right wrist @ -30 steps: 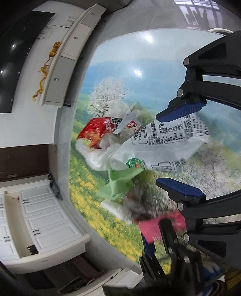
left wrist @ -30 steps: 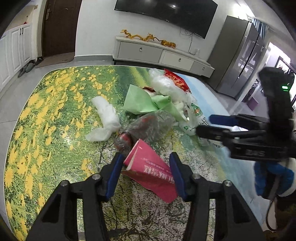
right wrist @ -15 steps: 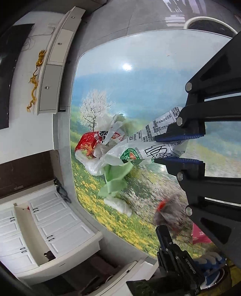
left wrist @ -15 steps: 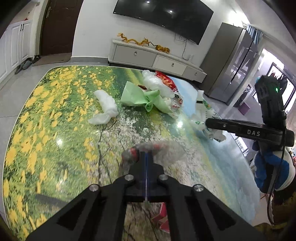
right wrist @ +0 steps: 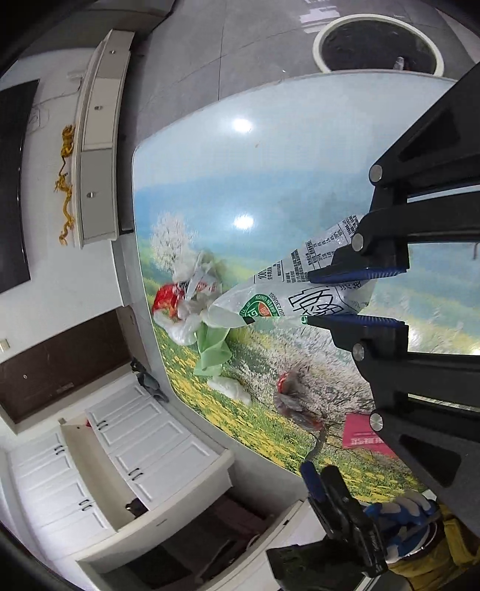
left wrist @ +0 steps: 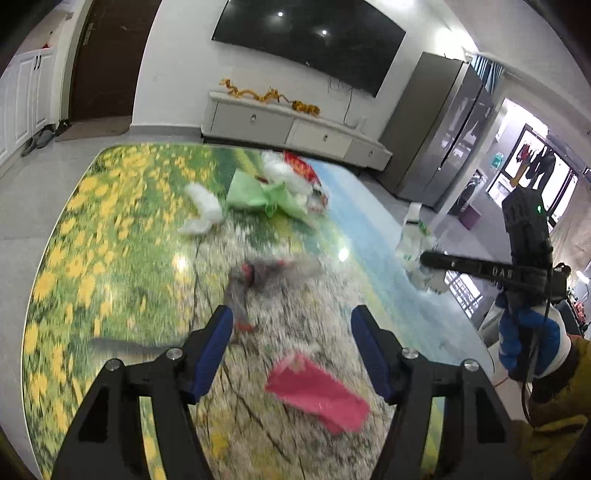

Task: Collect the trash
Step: 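Grasp white milk bag with right gripper while left gripper grasps pink packet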

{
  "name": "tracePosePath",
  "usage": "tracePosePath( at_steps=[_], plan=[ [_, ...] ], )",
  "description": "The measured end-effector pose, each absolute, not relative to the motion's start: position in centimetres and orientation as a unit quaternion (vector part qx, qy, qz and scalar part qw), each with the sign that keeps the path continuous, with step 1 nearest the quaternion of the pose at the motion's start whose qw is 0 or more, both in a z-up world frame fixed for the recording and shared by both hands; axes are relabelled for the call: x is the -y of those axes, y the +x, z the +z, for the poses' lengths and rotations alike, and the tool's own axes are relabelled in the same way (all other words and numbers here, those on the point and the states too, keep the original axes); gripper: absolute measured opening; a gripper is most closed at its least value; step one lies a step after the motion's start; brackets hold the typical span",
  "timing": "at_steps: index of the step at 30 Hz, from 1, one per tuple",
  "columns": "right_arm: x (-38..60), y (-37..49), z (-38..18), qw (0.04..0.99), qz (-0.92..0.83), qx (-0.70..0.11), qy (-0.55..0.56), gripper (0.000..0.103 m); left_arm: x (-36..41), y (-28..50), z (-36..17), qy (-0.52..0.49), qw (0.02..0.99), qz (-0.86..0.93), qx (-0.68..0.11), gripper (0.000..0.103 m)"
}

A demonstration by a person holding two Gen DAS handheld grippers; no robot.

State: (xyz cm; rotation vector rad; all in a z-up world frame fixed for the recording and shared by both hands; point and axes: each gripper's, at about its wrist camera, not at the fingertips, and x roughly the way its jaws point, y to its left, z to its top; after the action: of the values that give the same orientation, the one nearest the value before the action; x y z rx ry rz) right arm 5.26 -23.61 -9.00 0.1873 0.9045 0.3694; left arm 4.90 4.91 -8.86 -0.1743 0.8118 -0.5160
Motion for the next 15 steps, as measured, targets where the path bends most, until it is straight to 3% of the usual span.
tracePosePath(
  at_steps=[10,15],
  plan=[
    [24.4,2.1,-8.6,0.888,0.189,-0.409,0.095,0.015,-2.0,3.2,-11.2,-0.042,0.869,-0.204,-0.449,0.065],
    [25.2,1.0,-8.3,0.892,0.189,-0.399,0.093,0.015,-0.4,3.4,-12.0,-0.022,0.862,-0.206,-0.464,0.057]
  ],
)
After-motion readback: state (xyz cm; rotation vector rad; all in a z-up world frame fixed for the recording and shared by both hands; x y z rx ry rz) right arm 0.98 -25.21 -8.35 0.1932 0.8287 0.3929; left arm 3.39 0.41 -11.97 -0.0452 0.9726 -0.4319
